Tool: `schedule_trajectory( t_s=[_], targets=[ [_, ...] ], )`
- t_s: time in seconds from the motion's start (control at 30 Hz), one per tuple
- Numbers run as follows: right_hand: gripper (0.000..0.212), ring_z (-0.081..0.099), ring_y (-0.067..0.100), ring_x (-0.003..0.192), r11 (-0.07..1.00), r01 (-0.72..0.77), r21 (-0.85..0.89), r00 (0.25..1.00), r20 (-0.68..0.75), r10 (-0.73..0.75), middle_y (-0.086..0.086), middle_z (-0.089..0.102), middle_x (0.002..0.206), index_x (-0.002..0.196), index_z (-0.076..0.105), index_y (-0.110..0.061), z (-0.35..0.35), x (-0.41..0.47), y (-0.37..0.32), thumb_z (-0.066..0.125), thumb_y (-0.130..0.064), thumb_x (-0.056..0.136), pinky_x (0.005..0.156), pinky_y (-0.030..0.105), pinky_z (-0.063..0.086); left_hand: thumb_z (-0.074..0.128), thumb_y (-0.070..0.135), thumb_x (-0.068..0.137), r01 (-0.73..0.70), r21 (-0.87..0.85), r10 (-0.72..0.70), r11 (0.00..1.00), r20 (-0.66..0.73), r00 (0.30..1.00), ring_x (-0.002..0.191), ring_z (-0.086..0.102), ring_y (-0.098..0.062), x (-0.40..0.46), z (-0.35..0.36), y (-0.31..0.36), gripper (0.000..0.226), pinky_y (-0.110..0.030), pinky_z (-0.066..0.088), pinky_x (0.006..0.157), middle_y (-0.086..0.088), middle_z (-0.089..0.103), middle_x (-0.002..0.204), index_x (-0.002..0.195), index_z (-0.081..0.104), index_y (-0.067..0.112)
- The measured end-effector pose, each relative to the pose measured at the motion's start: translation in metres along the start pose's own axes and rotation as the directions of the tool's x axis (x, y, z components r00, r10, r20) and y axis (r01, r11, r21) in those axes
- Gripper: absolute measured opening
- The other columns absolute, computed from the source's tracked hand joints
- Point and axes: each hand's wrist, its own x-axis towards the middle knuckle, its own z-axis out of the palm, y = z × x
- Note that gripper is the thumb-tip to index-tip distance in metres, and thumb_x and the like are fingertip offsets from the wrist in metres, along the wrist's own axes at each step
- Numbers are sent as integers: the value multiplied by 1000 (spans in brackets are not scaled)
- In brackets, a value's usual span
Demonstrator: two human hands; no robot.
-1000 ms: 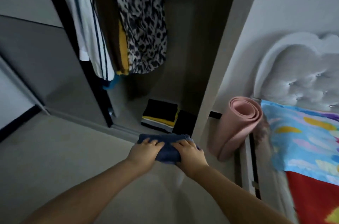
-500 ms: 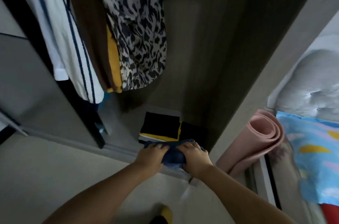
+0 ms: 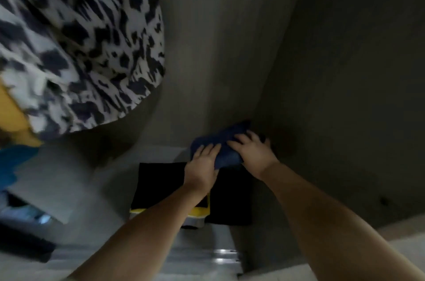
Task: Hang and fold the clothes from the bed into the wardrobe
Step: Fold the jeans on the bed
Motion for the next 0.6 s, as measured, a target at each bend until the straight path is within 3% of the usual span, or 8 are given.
schedule_trajectory(
  t_s=[0.17,0.27,0.37,0.47,0.53,0.6],
  targets=[
    [64,-3,30,147,986,-160,41,977,-133,164,-1,5,161,152,13,-35,150,51,32,45,-21,99,110,65,9,47,20,98,-115,29,116,993,-32,993,147,4,-17,57,147,-37,67,-42,25,115,6,11,160,152,9,33],
    [67,-7,30,147,983,-164,79,974,-142,174,-3,3,161,153,13,-36,229,70,41,47,-21,98,110,67,7,49,20,96,-124,69,126,990,-28,992,148,-1,-16,64,227,-58,74,-40,23,115,7,4,161,152,2,35],
    [65,-10,30,147,980,-182,74,982,-31,185,-2,0,162,153,11,-36,304,78,32,45,-26,99,111,66,3,51,20,94,-89,125,83,988,57,995,148,-6,-17,47,299,-83,82,-41,22,116,7,-4,161,150,-6,37],
    [65,-7,29,148,963,-248,111,969,30,246,-3,4,162,152,14,-38,365,72,18,48,-28,97,112,64,2,43,21,97,-147,219,112,965,164,980,146,-15,-20,31,348,-102,77,-49,9,116,5,-12,160,150,-11,36],
    [72,24,38,143,971,-224,88,974,-12,226,5,35,153,142,43,-36,377,68,8,75,-30,78,104,71,24,37,20,99,-211,265,151,941,228,962,145,-20,-23,30,363,-110,73,-54,2,115,1,-18,159,150,-13,32],
    [79,59,38,116,966,-255,40,965,-57,257,7,66,123,115,70,-34,387,66,2,95,-34,40,80,67,48,32,20,101,-244,300,164,922,266,950,143,-24,-27,29,373,-114,69,-57,-1,113,-3,-24,157,150,-16,27]
  ],
)
